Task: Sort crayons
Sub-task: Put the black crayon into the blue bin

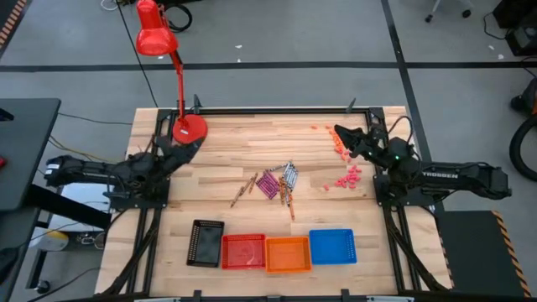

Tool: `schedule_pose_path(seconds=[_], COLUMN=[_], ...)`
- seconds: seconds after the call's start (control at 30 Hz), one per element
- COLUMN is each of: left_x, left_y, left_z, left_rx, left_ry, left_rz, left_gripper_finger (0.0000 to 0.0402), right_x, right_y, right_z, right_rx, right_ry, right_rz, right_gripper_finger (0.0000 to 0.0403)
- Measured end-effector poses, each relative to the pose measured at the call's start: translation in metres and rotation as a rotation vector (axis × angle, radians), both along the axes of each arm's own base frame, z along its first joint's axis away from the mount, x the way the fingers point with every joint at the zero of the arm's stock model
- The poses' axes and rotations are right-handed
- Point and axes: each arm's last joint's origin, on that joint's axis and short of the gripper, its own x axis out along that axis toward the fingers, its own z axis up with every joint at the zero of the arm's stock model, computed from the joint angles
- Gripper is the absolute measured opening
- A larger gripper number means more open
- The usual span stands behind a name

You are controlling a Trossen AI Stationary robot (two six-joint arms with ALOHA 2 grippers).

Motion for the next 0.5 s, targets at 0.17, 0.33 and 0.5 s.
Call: schedule_pose_path(seconds=[0.17, 0.33, 0.5], left_x=[0.009, 0.017, 0.022], left_y=[-0.001, -0.002, -0.004], left_z=[0.006, 0.02, 0.029], left_rx=[0.022, 0.093, 0.097], left_ry=[0.053, 0.121, 0.177], left_rz=[-0.008, -0.051, -0.115], left_gripper_finger=[0.0102, 0.0134, 0.0137], right_x=[0.024, 0.046, 0.066], right_y=[-0.007, -0.012, -0.017], right_z=[0.02, 0.034, 0.039], right_rx=[-0.047, -0.096, -0.113], right_ry=[0.221, 0.375, 0.438], right_rz=[0.065, 0.161, 0.251], right_gripper_finger=[0.0119, 0.0119, 0.0119])
